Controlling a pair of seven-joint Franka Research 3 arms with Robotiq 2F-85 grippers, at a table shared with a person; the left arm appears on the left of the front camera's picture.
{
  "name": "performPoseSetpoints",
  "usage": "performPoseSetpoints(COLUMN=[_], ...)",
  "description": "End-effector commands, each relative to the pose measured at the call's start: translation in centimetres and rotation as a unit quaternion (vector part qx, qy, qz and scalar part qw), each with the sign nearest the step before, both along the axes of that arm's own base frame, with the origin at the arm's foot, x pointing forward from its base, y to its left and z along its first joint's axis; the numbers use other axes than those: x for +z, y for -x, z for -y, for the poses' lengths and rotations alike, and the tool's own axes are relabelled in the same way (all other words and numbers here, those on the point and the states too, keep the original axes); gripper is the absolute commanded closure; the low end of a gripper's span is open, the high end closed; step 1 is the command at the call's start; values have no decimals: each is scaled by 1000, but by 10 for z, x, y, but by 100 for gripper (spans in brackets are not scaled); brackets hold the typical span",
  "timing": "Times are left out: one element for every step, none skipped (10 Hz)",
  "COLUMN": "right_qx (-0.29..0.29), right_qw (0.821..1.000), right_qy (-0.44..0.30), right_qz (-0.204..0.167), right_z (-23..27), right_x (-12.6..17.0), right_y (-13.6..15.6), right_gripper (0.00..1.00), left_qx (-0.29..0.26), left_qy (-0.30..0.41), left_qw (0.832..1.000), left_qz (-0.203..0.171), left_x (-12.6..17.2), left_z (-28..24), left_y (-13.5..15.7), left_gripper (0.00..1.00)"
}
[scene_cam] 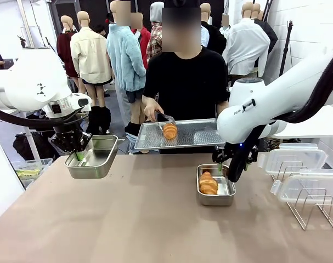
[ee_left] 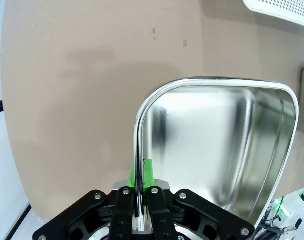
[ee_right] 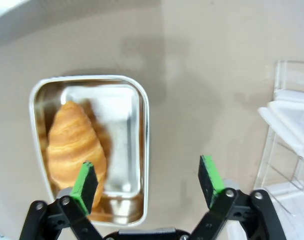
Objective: Place the bread in airtight containers.
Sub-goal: Once an object is inside an Airtight Container , place the container in the center of the table.
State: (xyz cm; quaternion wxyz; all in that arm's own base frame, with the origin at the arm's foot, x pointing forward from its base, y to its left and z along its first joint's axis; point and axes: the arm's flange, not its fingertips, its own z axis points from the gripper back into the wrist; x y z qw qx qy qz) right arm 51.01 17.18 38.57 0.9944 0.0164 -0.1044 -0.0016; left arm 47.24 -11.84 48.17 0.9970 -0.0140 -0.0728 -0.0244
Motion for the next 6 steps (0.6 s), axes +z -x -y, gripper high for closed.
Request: performPoseSetpoints(right_qx=[33,39,38,41,40,32], right_qw=[999,998,998,998,998,998], right_qy=[3,6,3,1,-5,-5], right_qz=[33,45,56,57,53,56], right_z=[20,33,49,70,97,121], right_x=[40,55,72,86,98,103], right_y=[16,17,21,23,23,24], right_gripper=[0,0,0,0,0,0], left_qx=[0,0,0,0,0,0], left_qy=[0,0,0,0,0,0], left_qw=[1000,1000,1000,1000,1000,1000], left_qz=[5,5,5,5,5,5], left_x=[3,3,3,3,3,3], left_z=[-1,-1,-1,-1,-1,-1], left_y=[0,0,0,0,0,0], left_gripper=[100,100,100,100,100,100])
